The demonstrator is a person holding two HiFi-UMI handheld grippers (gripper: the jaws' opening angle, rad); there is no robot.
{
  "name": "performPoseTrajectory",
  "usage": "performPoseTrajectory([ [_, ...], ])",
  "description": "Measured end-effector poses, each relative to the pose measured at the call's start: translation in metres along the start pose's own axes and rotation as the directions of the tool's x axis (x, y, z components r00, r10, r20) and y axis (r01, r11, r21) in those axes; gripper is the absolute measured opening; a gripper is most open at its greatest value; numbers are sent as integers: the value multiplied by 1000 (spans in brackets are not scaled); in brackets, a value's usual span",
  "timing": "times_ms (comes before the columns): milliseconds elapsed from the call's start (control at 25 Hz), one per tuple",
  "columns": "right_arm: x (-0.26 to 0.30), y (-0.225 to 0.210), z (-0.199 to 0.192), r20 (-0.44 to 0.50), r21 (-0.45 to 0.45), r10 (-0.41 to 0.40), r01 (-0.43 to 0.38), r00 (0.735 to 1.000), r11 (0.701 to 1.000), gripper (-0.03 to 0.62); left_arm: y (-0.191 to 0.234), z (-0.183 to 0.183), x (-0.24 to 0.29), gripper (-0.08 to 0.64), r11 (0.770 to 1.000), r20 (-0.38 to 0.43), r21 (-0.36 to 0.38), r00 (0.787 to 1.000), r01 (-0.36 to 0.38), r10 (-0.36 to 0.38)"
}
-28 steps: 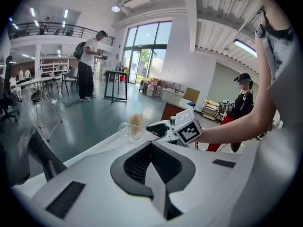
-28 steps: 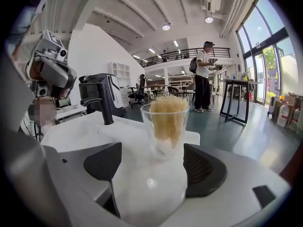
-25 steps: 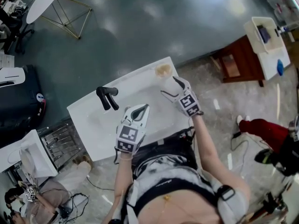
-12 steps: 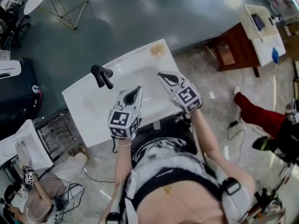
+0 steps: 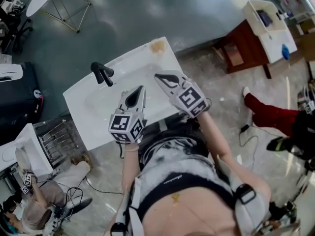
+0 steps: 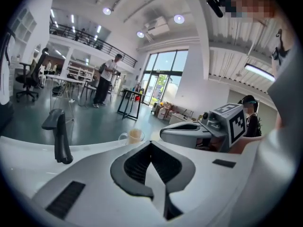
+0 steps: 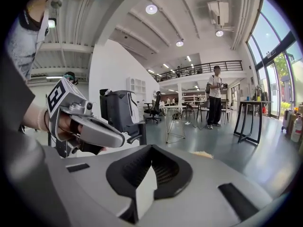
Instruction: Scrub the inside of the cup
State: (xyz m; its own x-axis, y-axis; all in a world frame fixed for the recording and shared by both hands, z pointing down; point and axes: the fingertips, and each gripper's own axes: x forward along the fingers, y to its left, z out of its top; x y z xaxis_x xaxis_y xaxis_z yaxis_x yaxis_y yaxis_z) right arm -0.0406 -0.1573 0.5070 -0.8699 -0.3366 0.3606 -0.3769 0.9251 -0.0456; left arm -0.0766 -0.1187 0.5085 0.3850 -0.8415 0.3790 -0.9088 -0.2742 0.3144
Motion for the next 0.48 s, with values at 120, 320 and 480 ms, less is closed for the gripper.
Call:
performPoseTrajectory([
  [120,-10,7,6,0,-26,33,-33,999,999,3,-9,7,-4,12,1000,38,10,999,-19,19],
  [320,-18,17,7,7,-37,70,-70,997,997,3,-24,6,-7,12,998,51,30,997,-55,53],
  [480,-20,26,7,10,-50,95,-95,995,994,3,-28,4,-13,12,996,67,35,995,-83,80],
])
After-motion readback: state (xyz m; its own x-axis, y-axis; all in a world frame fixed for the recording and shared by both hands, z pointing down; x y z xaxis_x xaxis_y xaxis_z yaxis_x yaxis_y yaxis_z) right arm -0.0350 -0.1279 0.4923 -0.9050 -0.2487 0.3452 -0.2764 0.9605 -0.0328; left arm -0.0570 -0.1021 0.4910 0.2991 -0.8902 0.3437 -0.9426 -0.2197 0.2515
